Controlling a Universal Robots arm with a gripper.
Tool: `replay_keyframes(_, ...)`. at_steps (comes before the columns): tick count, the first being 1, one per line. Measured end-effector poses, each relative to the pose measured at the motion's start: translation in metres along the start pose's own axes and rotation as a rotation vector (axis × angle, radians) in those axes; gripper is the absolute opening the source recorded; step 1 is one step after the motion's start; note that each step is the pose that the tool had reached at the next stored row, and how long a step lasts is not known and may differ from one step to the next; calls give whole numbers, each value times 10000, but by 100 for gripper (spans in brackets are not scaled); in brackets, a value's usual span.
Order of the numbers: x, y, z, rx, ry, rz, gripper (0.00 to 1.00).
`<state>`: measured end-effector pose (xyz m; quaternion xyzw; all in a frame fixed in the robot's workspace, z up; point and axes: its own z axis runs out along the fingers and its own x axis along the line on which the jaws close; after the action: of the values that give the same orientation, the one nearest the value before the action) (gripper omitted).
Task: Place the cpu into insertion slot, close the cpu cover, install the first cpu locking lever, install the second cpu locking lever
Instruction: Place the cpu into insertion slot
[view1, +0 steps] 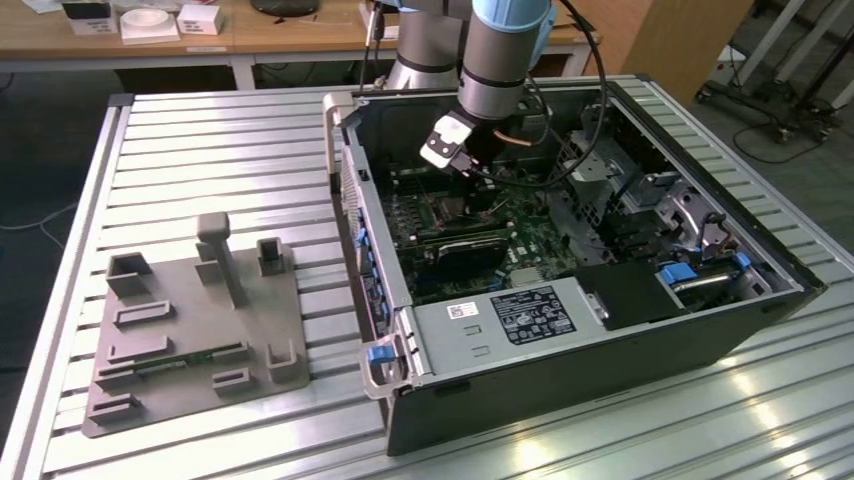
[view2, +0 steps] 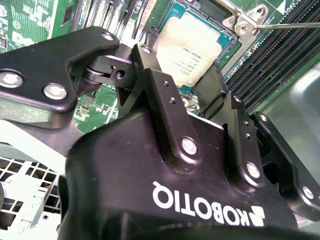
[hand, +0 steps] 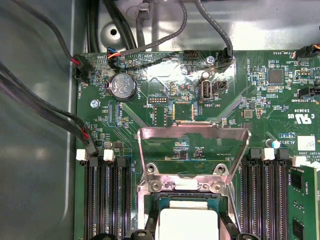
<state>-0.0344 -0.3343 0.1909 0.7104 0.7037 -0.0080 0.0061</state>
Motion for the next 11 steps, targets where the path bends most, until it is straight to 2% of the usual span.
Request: replay_keyframes(11,0,0,1,0,0,0,54)
